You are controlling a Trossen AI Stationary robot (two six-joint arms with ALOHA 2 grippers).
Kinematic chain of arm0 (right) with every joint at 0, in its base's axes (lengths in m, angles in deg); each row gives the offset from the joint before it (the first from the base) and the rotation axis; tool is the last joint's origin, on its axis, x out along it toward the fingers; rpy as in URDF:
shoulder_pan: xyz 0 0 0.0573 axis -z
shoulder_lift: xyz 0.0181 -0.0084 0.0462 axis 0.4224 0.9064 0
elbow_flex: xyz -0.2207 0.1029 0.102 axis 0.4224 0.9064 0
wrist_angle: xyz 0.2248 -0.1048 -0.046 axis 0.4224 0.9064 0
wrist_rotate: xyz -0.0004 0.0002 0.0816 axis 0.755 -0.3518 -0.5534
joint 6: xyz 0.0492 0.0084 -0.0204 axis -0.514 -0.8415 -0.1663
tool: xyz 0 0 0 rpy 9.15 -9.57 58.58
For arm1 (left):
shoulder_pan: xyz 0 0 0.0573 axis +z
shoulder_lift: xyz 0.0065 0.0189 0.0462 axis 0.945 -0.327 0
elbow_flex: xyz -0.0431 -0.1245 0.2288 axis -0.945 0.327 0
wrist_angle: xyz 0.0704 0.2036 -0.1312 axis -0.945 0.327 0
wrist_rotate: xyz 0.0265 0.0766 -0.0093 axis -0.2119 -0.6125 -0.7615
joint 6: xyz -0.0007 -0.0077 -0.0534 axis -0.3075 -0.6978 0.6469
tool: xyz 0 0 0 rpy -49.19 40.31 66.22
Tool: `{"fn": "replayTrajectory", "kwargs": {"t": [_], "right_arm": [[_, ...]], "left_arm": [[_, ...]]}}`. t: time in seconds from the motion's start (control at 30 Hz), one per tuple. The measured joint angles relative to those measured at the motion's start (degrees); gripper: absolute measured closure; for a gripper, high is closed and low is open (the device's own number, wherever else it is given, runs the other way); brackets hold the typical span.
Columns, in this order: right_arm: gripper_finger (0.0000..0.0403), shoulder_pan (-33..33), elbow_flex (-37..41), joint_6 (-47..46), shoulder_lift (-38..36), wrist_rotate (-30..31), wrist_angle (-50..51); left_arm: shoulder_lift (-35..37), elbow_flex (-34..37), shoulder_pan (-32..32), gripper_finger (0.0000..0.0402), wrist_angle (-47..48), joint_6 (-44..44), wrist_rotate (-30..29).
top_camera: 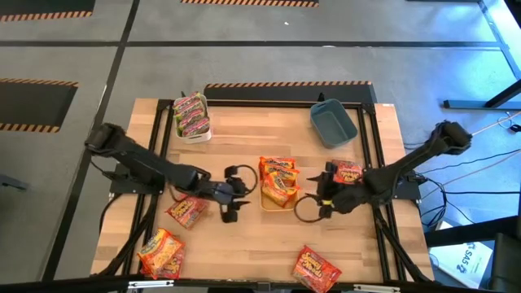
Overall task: Sort Maruchan noodles
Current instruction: Put the orange noodle pack into the yellow bin
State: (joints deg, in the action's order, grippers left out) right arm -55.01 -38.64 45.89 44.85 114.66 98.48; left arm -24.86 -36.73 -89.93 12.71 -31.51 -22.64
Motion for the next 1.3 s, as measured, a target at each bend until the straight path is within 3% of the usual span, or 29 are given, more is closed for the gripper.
{"fn": "replayTrajectory", "kwargs": {"t": [0.17, 0.27, 0.4, 0.6, 0.83, 1.1, 1.3], "right_arm": [[0.0182, 0.0, 6.8, 2.6, -2.5, -2.8, -14.0], [0.0182, 0.0, 9.0, 4.4, -2.1, -4.3, -20.1], [0.0182, 0.0, 10.6, 5.0, -2.1, -6.2, -23.9], [0.0182, 0.0, 10.6, 4.5, -2.1, -10.4, -24.7], [0.0182, 0.0, 10.6, 4.4, -2.1, -13.3, -25.7], [0.0182, 0.0, 10.6, 4.6, -2.1, -13.3, -26.2], [0.0182, 0.0, 10.6, 4.5, -2.1, -13.3, -26.2]], "left_arm": [[7.9, 0.0, -2.7, 0.022, 15.7, 11.9, 0.5], [11.4, 0.0, -4.0, 0.022, 23.6, 21.7, 4.1], [12.8, 0.0, -6.5, 0.022, 32.3, 34.3, 8.0], [11.9, 0.1, -11.9, 0.022, 43.3, 47.5, 9.2], [11.6, 0.1, -18.1, 0.022, 43.8, 55.6, 10.9], [11.7, 0.9, -21.2, 0.0221, 49.1, 66.3, 7.3], [11.7, 7.6, -20.7, 0.0221, 46.7, 72.4, 12.4]]}}
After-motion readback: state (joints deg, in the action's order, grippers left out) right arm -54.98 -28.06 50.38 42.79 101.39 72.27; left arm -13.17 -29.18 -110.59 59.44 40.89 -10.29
